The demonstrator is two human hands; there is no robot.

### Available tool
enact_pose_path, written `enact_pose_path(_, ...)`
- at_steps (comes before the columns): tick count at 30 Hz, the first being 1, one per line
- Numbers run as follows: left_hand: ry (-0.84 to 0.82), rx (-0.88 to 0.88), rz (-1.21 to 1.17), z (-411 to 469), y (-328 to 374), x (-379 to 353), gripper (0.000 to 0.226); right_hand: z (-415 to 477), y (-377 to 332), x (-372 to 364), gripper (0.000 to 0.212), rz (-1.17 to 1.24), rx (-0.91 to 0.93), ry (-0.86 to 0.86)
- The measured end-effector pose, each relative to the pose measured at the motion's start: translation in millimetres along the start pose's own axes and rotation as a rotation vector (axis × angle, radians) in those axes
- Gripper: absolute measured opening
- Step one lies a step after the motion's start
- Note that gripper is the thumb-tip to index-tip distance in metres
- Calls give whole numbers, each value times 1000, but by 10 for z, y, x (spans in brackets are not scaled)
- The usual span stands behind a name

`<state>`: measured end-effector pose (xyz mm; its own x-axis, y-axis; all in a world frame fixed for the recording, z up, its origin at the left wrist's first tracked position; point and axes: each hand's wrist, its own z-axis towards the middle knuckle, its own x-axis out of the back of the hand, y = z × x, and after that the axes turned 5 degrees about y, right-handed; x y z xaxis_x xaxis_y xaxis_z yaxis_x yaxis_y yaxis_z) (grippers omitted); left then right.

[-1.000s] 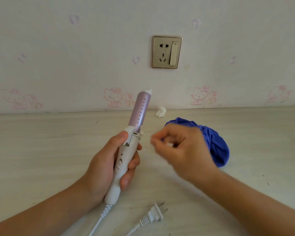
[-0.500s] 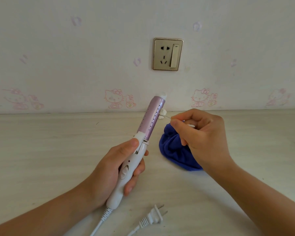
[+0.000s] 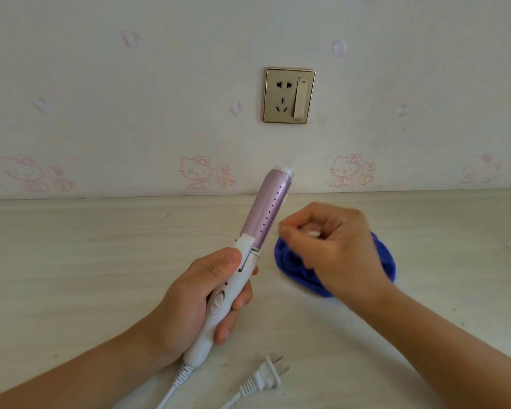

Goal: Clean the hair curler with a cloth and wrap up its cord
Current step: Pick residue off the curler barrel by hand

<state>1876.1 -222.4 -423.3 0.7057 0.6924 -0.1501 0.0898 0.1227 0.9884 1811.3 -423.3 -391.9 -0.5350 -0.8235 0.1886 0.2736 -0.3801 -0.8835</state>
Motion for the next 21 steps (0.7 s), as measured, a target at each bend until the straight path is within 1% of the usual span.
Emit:
enact_pose_path(1, 13, 0, 6, 3, 3, 2, 62, -51, 11, -45, 7, 0, -2, -86)
enact_pose_path(2, 21, -2, 15, 6, 7, 1, 61, -84, 27, -73, 7, -6, 2, -137)
enact_pose_path(3, 22, -5, 27, 9, 11, -1, 61, -88, 37, -76, 7, -17, 5, -139)
enact_pose_path(5, 7, -2, 57, 15, 14, -6, 62, -27, 33, -20, 10, -50, 13, -48)
enact_pose_path(8, -26, 16, 84, 10, 15, -7, 63, 130, -4, 130, 20, -102, 36, 166)
enact_pose_path(9, -33, 21, 84, 7, 13, -10, 63, 167, -11, 165, 21, -93, 29, 213)
enact_pose_path(10, -32, 24, 82, 3, 12, -13, 63, 181, -14, 171, 21, -80, 26, 224)
enact_pose_path(11, -25, 23, 81, 1, 10, -15, 63, 155, -12, 141, 22, -63, 25, 190)
enact_pose_path(13, 0, 14, 68, 0, 2, -6, 63, 17, 12, 15, 23, -21, -2, 25)
enact_pose_path(15, 24, 11, 43, 2, 0, 11, 63, -140, 36, -119, 18, -2, -7, -137)
enact_pose_path(16, 30, 11, 37, 2, 3, 14, 63, -181, 42, -151, 14, -10, 10, -176)
enact_pose_path(18, 35, 8, 46, 8, 3, 12, 63, -160, 54, -143, 12, -20, 17, -178)
enact_pose_path(19, 36, 7, 52, 14, 2, 11, 63, -125, 55, -121, 14, -17, 4, -147)
enact_pose_path(21, 24, 19, 68, 26, -1, 8, 63, -36, 41, -54, 21, -20, -19, -32)
